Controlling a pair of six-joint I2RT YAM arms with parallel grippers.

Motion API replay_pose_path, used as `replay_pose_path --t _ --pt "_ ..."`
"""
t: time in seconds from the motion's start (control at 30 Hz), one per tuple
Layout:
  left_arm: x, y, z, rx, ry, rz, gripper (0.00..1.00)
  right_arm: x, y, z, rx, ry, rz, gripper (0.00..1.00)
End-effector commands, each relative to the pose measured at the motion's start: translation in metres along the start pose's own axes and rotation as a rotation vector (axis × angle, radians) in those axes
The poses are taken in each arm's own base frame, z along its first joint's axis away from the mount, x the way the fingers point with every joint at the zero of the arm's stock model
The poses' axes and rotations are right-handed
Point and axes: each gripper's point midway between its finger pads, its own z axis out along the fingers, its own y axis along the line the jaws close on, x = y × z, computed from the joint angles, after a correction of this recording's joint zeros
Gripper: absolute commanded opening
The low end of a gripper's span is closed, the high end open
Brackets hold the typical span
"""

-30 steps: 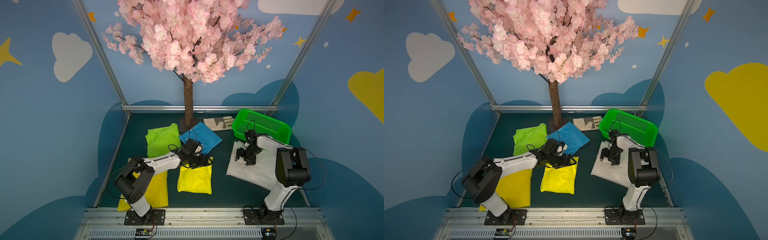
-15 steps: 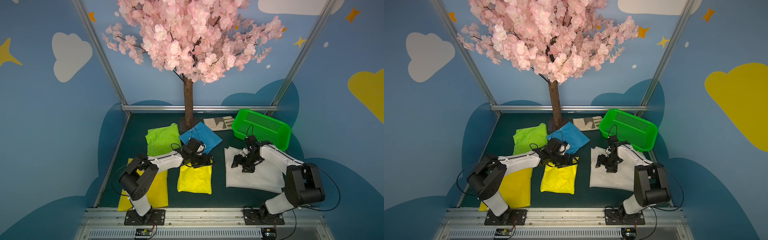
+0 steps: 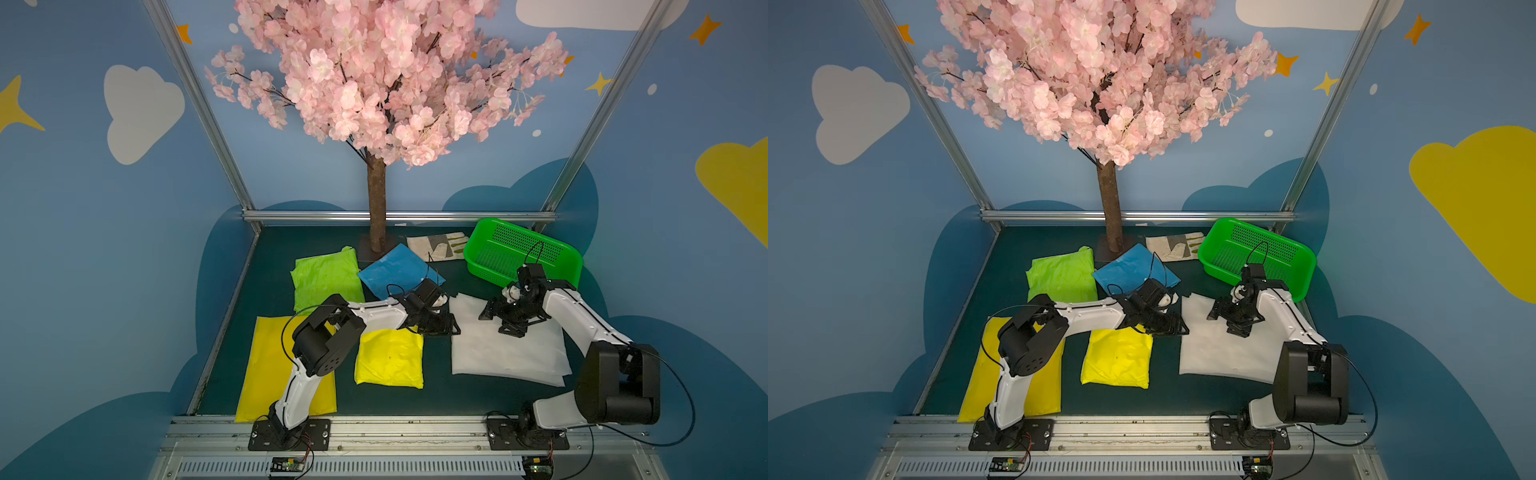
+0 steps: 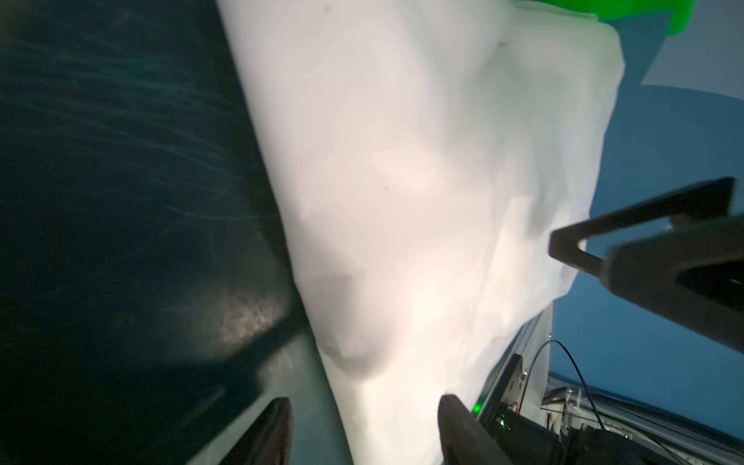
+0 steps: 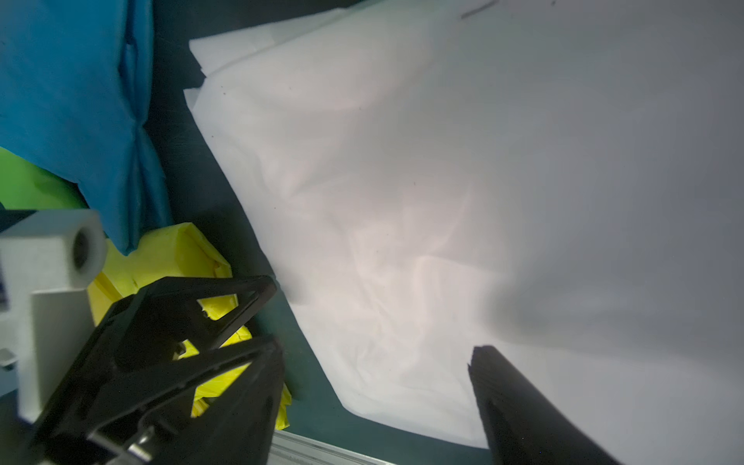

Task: Put the folded raincoat in the basket
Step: Move the raincoat to the center of the board.

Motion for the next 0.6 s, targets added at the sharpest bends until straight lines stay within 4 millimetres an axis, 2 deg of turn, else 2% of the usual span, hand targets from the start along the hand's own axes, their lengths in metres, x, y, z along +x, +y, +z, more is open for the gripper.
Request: replay_pose_path --t 0.0,0.23,0.33,0.47,0.57 --pt "-0.006 0.003 0.008 -0.025 -0.015 -0.006 0.58 0.008 0.001 -0.004 -0.016 0.016 -0.003 0.79" --pt "-0.004 0.005 0.035 0.04 0.027 -0.041 0.45 0.009 0.0 -0.009 -0.015 -0.007 -0.01 0.78" --pt "-0.003 -0.001 0.039 0.067 0.034 -0.04 0.38 0.01 -0.001 -0.007 -0.013 0.0 -0.007 0.78" --pt "-0.004 0.001 0.037 0.046 0.025 -0.037 0.27 0.009 0.0 -0.007 -0.018 0.003 -0.006 0.78" --pt "-0.007 -0.001 0.033 0.038 0.016 -0.026 0.14 0.01 -0.001 -0.007 -0.016 0.005 -0.005 0.78"
